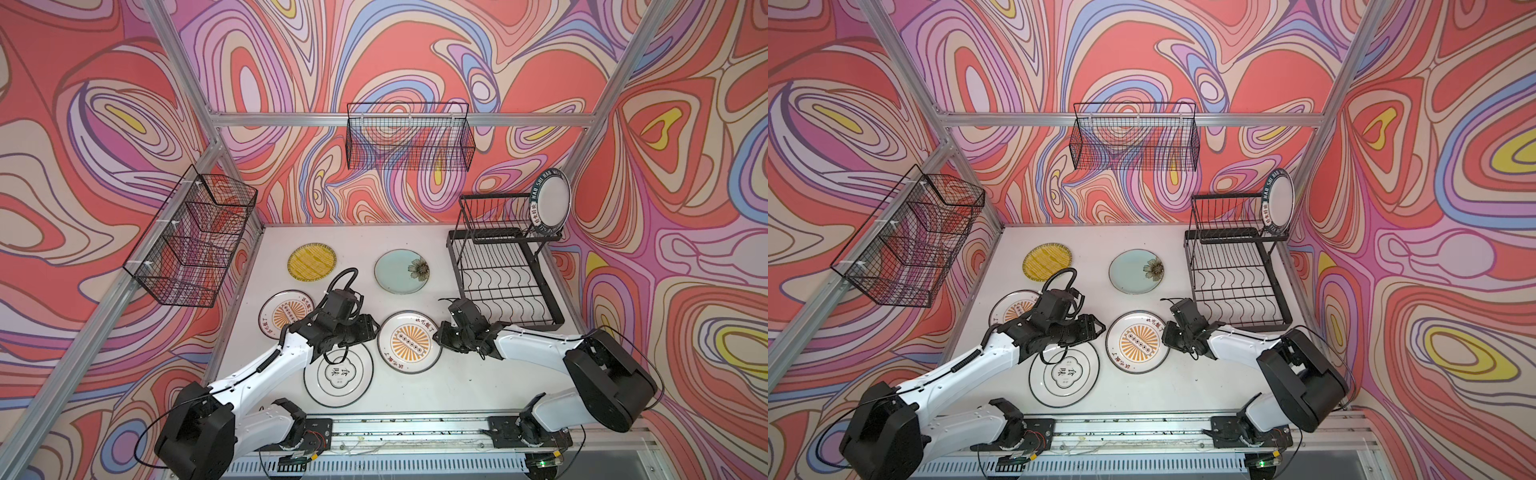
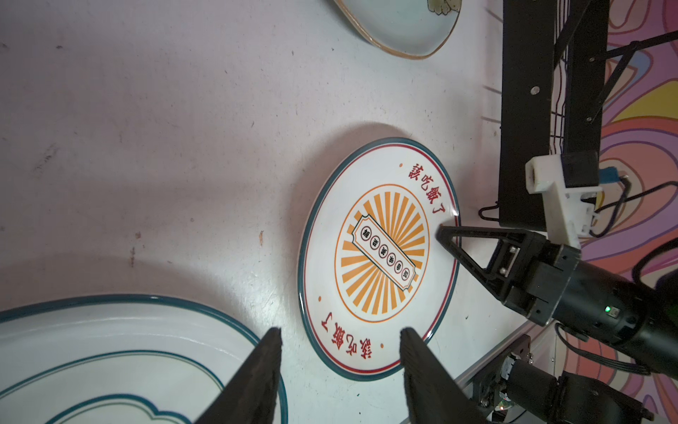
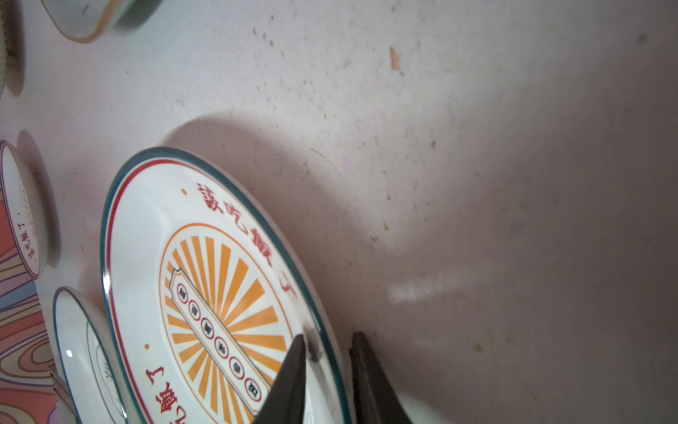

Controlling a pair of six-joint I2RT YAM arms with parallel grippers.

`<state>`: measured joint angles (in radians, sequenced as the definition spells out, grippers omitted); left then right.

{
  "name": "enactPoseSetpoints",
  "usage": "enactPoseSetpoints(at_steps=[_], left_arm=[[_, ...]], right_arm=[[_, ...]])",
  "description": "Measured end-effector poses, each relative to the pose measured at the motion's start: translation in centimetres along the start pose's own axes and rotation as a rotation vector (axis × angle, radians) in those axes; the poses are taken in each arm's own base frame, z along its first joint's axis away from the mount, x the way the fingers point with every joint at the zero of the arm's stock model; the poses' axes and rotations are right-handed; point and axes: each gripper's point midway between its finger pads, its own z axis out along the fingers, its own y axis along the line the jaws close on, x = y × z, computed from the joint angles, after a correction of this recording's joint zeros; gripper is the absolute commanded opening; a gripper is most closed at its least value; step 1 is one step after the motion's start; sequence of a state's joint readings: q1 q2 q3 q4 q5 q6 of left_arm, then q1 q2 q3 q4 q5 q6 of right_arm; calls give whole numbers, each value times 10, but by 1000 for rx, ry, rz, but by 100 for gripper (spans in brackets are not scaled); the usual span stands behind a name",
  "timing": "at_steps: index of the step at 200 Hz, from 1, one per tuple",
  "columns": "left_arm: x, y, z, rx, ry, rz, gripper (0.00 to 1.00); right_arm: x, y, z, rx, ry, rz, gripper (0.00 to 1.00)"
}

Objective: Load plates into a dish rack
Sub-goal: Pick up the plate from the center of the table.

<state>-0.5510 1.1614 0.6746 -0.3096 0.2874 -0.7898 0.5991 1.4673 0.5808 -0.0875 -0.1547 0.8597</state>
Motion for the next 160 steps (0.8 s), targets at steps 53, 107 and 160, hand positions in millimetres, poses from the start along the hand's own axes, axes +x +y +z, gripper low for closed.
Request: enactPoseSetpoints(at_steps=[53,107,160], left_arm=[[0,0,0,0,0,0,55],[-1,-1,-2,5,-6,2,55],[-1,-2,-3,9,-10,3,55]], right_arm=[[1,3,1,-15,0,-5,15],[0,9,-4,-44,-5,-3,4],[-5,19,-15,-77,-24,-2,0]])
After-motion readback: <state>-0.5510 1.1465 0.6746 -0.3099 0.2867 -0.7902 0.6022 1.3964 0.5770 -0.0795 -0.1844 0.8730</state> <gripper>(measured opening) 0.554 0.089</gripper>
